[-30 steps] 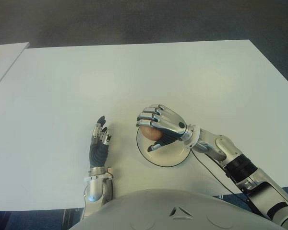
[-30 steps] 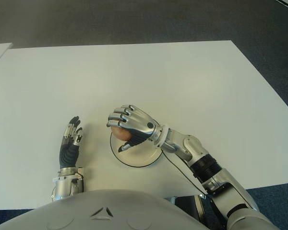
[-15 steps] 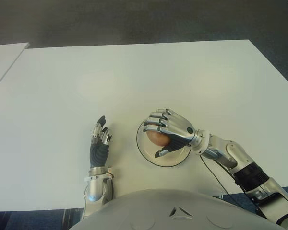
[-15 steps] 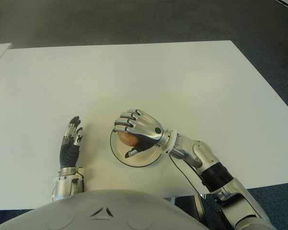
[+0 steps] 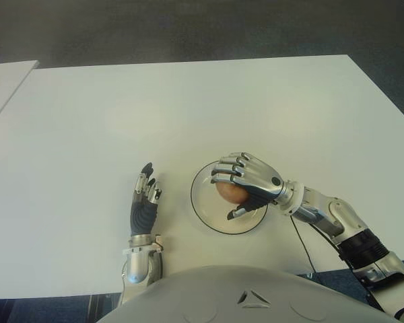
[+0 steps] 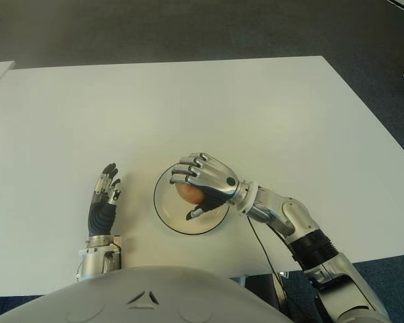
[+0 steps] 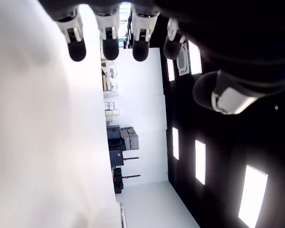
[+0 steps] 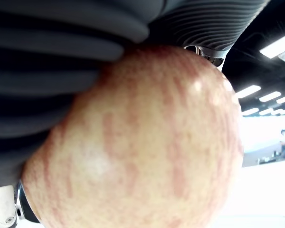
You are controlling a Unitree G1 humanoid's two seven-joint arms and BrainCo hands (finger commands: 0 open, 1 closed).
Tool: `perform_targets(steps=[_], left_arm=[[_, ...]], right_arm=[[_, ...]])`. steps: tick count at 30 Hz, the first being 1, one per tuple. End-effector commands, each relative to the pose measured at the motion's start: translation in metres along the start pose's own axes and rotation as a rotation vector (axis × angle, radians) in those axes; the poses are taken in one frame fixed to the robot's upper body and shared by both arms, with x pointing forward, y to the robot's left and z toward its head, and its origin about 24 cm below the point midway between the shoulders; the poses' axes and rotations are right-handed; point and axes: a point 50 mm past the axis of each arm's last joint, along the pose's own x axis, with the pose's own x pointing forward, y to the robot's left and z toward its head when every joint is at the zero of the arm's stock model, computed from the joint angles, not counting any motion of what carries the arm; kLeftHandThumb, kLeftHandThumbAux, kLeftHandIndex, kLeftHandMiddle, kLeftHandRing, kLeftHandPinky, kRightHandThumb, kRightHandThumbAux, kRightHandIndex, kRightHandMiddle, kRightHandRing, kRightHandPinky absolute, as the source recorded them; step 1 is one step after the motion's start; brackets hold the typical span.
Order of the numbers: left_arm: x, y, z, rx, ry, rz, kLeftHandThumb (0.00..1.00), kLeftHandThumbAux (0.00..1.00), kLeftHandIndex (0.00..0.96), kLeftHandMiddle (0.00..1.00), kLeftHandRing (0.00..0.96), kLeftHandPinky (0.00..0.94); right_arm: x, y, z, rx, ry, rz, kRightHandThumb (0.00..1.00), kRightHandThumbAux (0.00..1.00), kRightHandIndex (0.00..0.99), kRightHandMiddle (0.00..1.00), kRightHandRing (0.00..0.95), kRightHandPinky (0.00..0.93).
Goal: Put the apples into the plate.
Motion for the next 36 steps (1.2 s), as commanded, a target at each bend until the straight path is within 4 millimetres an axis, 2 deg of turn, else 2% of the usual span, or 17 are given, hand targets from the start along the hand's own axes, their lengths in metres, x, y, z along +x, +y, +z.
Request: perform_targets(steps=[1, 18, 36], left_arm=[[-0.024, -0.003, -0.028, 0.020, 0.221, -0.020, 0.004, 0.434, 0.000, 0.000, 0.000, 0.003], [-0.025, -0.004, -0.026, 0.028, 0.222, -0.039, 0.000, 0.406, 0.000, 0.000, 0.000, 0.009], [-0.024, -0.005, -0.025, 0.035, 0.207, -0.020, 0.000, 0.412, 0.000, 0.000, 0.000, 0.000]], right_arm=[[-0.002, -0.007, -0.006, 0.008, 0.042, 0.077, 0.733, 0.708, 0.442, 0.853, 0.848, 0.855], [-0.001, -0.008, -0.008, 0.049, 0.072, 0.234, 0.731, 0.709, 0.442, 0.847, 0.832, 0.825], [-0.002, 0.000, -0.009, 0.072, 0.048, 0.225, 0.730, 0.708, 0.442, 0.839, 0.835, 0.837]])
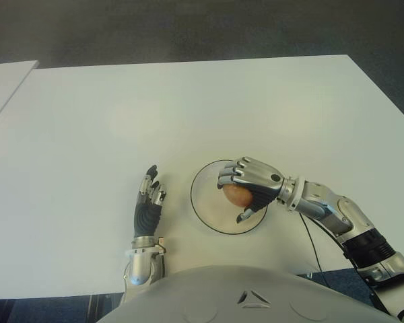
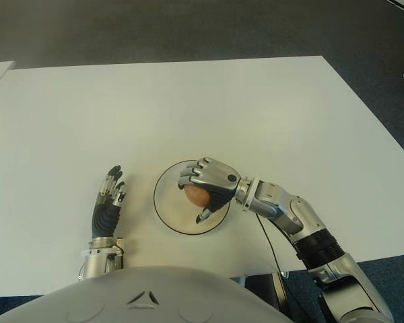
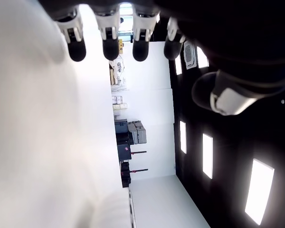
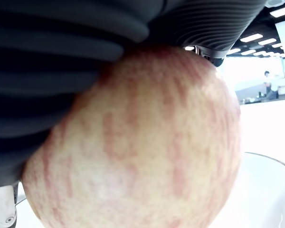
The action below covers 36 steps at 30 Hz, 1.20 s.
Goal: Put the apples into the plate.
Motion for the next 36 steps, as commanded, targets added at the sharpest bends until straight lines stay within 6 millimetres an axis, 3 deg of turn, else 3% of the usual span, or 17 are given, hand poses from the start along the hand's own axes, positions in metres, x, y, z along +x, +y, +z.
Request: perform_targets(steps=[1, 10, 14, 20, 21, 23, 28, 36], left_arm=[[-0.0193, -0.0020, -0.0254, 0.016, 0.179, -0.001, 0.000, 0.413, 0.000, 0.000, 0.000, 0.000], [-0.0189, -0.0023, -0.0258, 0.033, 0.191, -0.001, 0.000, 0.399, 0.000, 0.000, 0.000, 0.010], [-0.0183, -0.0030, -0.0257, 0.039, 0.195, -0.005, 0.001, 0.389, 0.000, 0.000, 0.000, 0.015], [-0.0182, -0.0038, -0.0252, 0.050, 0.189, -0.013, 0.000, 0.374, 0.000, 0.000, 0.000, 0.011], [-0.0182, -0.0040, -0.0250, 0.050, 0.187, -0.014, 0.000, 0.371, 0.000, 0.002, 0.000, 0.007], [-0.0184, -0.0042, -0.0249, 0.050, 0.186, -0.015, 0.000, 0.367, 0.000, 0.008, 0.000, 0.003], [-0.0178, -0.0050, -0.0251, 0.038, 0.185, -0.012, 0.000, 0.367, 0.000, 0.017, 0.000, 0.008], [-0.0170, -0.0057, -0.0256, 0.037, 0.183, 0.000, 0.000, 0.376, 0.000, 0.022, 0.000, 0.025]], right_arm=[[0.0015, -0.0016, -0.0001, -0.008, -0.016, -0.004, 0.730, 0.708, 0.442, 0.839, 0.836, 0.839], [0.0021, -0.0014, 0.0013, -0.035, -0.040, -0.010, 0.730, 0.707, 0.443, 0.835, 0.840, 0.831], [0.0033, -0.0012, 0.0016, -0.043, -0.057, -0.019, 0.725, 0.706, 0.444, 0.800, 0.793, 0.749], [0.0037, -0.0005, 0.0021, -0.070, -0.072, -0.030, 0.693, 0.711, 0.426, 0.579, 0.529, 0.465], [0.0034, -0.0002, 0.0021, -0.074, -0.071, -0.027, 0.573, 0.636, 0.385, 0.496, 0.445, 0.385], [0.0026, 0.0003, 0.0028, -0.082, -0.069, -0.011, 0.452, 0.564, 0.319, 0.391, 0.343, 0.291], [0.0021, -0.0005, 0.0034, -0.112, -0.061, 0.043, 0.280, 0.486, 0.146, 0.164, 0.124, 0.089], [0.0020, -0.0027, 0.0042, -0.124, -0.053, 0.089, 0.175, 0.469, 0.024, 0.035, 0.010, 0.004]])
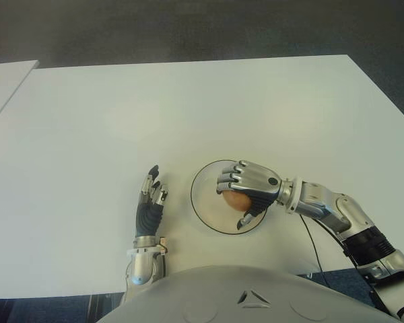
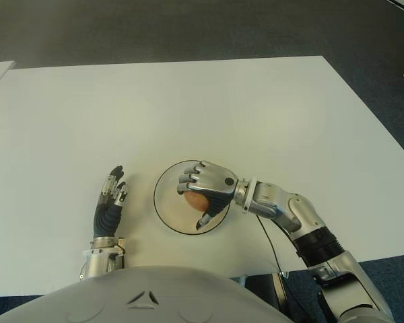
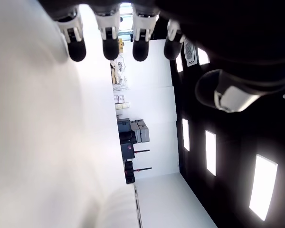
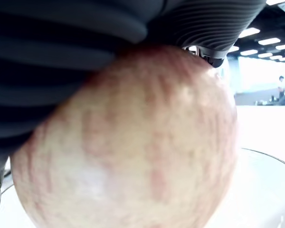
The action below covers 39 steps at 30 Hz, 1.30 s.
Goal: Put the apples into the plate.
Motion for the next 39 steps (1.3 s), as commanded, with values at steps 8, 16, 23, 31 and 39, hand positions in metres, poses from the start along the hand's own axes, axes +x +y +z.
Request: perform_targets(steps=[8, 16, 23, 31, 39], left_arm=[[-0.0190, -0.0034, -0.0293, 0.013, 0.205, 0.009, 0.000, 0.367, 0.000, 0.018, 0.000, 0.017], [-0.0171, -0.0044, -0.0277, 0.008, 0.190, 0.004, 0.000, 0.364, 0.000, 0.008, 0.000, 0.015], [-0.0173, -0.0040, -0.0279, 0.008, 0.187, 0.003, 0.000, 0.370, 0.000, 0.016, 0.000, 0.022], [-0.0162, -0.0046, -0.0283, 0.004, 0.187, 0.003, 0.000, 0.361, 0.000, 0.008, 0.000, 0.002], [-0.0163, -0.0048, -0.0286, 0.014, 0.189, 0.009, 0.000, 0.361, 0.000, 0.006, 0.000, 0.006]], right_arm=[[-0.0005, -0.0069, -0.0009, -0.007, 0.013, 0.036, 0.136, 0.437, 0.001, 0.003, 0.000, 0.000], [-0.0009, -0.0096, -0.0010, 0.016, 0.034, 0.033, 0.145, 0.428, 0.000, 0.002, 0.000, 0.000], [-0.0016, -0.0114, -0.0008, 0.025, 0.047, 0.027, 0.147, 0.433, 0.000, 0.009, 0.000, 0.000], [-0.0020, -0.0119, -0.0009, 0.035, 0.055, 0.022, 0.144, 0.432, 0.000, 0.010, 0.000, 0.000], [-0.0023, -0.0116, -0.0015, 0.054, 0.064, 0.009, 0.134, 0.413, 0.000, 0.017, 0.000, 0.000]])
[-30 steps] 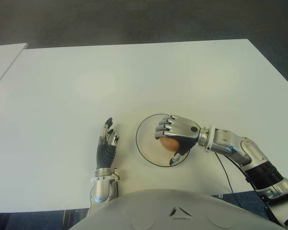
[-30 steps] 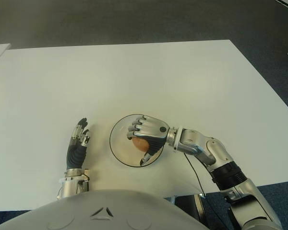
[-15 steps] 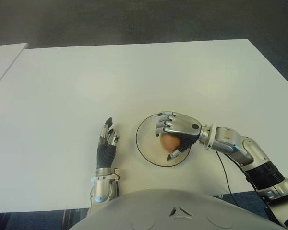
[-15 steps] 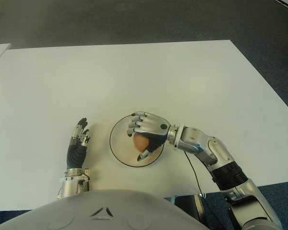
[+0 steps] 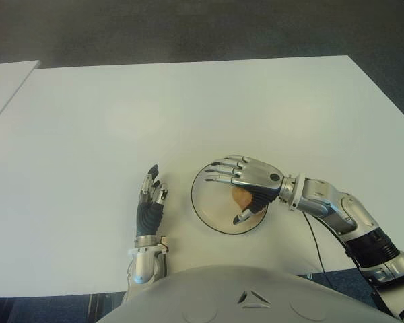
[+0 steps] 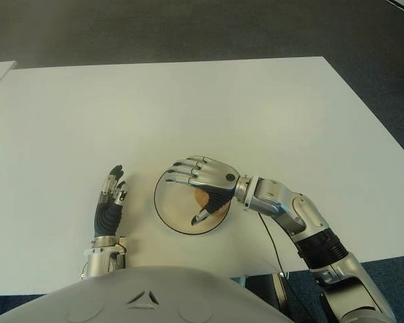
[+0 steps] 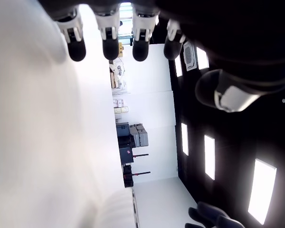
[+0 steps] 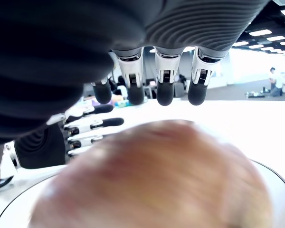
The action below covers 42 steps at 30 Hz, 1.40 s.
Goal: Put the apples into the plate.
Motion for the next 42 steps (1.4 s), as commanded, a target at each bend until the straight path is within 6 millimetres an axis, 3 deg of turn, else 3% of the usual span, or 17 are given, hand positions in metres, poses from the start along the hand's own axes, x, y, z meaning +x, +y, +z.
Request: perform_targets(steps=[1, 12, 20, 28, 35, 42], left_arm=[[-0.018, -0.003, -0.029, 0.022, 0.194, -0.001, 0.000, 0.361, 0.000, 0.004, 0.000, 0.006], [-0.020, -0.003, -0.030, 0.014, 0.215, -0.005, 0.000, 0.367, 0.000, 0.021, 0.000, 0.032], [-0.021, -0.005, -0.029, 0.007, 0.192, -0.026, 0.000, 0.405, 0.000, 0.009, 0.000, 0.039], [-0.025, -0.003, -0.030, 0.025, 0.215, -0.028, 0.000, 0.391, 0.000, 0.011, 0.000, 0.033], [-0.025, -0.006, -0.029, 0.001, 0.228, -0.025, 0.000, 0.381, 0.000, 0.017, 0.000, 0.045], [-0.025, -0.005, -0.029, -0.005, 0.244, -0.022, 0.000, 0.409, 0.001, 0.014, 0.002, 0.068]], right_arm=[[-0.001, 0.000, -0.001, 0.018, 0.017, -0.004, 0.129, 0.409, 0.000, 0.018, 0.000, 0.000], [-0.006, -0.002, -0.009, 0.101, 0.082, -0.078, 0.113, 0.393, 0.005, 0.028, 0.000, 0.000], [-0.025, -0.006, -0.040, 0.523, 0.298, -0.370, 0.172, 0.403, 0.061, 0.082, 0.057, 0.094], [-0.053, 0.013, -0.064, 1.046, 0.448, -0.684, 0.326, 0.528, 0.116, 0.148, 0.121, 0.145], [-0.093, 0.050, -0.068, 1.160, 0.603, -0.795, 0.373, 0.586, 0.129, 0.159, 0.141, 0.161], [-0.113, 0.070, -0.068, 1.305, 0.705, -0.950, 0.298, 0.613, 0.166, 0.151, 0.123, 0.155]])
